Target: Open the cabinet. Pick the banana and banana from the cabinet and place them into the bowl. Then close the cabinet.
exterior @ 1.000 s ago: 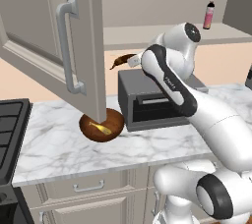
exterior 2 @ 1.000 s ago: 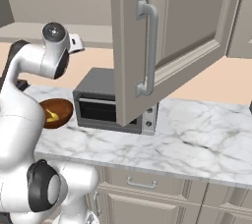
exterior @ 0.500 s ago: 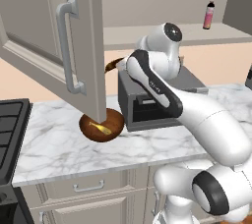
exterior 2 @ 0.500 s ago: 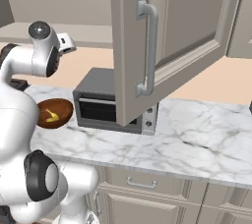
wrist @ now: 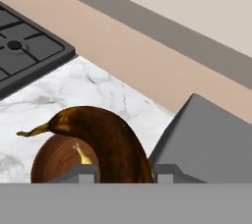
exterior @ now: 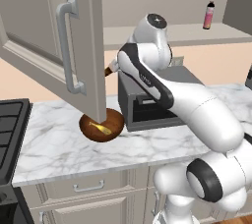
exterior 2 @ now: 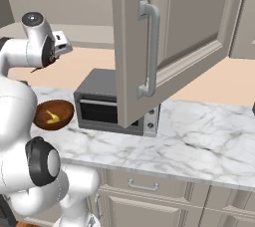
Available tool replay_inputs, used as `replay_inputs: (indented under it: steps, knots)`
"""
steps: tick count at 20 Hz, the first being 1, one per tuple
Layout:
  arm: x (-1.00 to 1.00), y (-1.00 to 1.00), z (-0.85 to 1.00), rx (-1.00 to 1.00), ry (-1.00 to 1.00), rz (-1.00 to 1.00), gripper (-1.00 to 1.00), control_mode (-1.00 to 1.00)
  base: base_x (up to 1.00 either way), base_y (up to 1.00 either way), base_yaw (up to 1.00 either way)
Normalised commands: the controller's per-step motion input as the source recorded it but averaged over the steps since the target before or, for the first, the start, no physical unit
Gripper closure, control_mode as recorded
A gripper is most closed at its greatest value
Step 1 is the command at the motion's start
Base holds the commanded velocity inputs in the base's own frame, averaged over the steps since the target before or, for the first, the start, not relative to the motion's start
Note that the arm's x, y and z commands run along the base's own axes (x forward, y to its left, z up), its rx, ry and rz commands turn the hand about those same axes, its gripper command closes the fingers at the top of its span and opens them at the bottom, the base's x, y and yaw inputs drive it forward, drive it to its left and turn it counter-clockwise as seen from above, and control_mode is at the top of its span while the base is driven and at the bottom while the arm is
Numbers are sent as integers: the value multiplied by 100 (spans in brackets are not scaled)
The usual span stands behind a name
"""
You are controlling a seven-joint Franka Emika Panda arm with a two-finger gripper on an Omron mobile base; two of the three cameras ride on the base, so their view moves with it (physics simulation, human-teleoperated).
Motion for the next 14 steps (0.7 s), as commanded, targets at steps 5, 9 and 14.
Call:
replay_inputs:
  steps: [5, 9, 14]
  knots:
    - [0, 18, -30, -5, 12, 0, 100, -100, 0, 0, 0]
    - [0, 26, -40, -5, 7, 1, 100, -100, 0, 0, 0]
    - [0, 20, -36, -4, 3, 1, 100, -100, 0, 0, 0]
